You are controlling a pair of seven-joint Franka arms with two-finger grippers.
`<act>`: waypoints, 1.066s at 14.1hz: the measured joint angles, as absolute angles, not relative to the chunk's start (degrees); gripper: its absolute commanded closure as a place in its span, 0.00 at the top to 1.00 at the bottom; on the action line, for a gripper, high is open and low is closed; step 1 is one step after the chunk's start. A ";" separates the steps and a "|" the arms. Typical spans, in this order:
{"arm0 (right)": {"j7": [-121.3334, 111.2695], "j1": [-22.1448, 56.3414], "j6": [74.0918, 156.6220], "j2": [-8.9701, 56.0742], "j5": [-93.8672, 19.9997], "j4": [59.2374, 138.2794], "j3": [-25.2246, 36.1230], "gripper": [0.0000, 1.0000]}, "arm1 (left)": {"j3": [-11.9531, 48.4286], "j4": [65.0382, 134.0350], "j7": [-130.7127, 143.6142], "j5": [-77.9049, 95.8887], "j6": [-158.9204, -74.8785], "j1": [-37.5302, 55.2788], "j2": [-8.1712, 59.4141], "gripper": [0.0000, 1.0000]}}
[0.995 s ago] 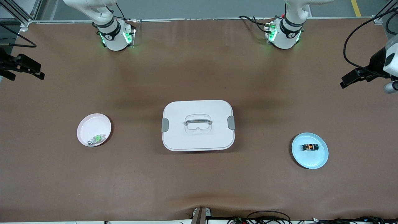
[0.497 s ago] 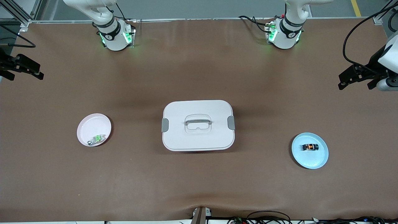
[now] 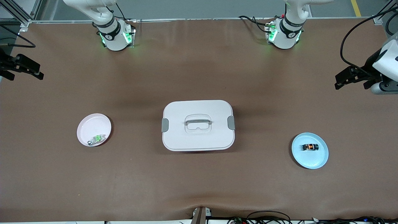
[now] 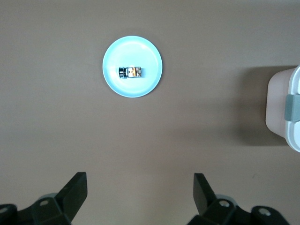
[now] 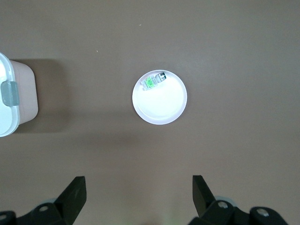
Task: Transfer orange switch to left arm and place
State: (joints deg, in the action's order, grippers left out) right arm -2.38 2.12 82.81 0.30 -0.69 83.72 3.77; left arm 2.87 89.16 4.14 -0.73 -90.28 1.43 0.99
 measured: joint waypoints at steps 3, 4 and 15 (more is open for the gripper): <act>-2.38 2.12 82.83 0.30 -0.69 83.72 3.81 1.00 | 2.88 89.51 4.17 0.27 -89.35 1.42 0.31 1.00; -2.38 2.12 82.83 0.30 -0.69 83.72 3.82 1.00 | 2.87 90.08 4.17 0.36 -89.48 1.42 -0.21 1.00; -2.38 2.12 82.95 0.30 -0.69 83.72 3.84 1.00 | 2.82 98.87 4.36 0.40 -95.74 1.32 -5.99 1.00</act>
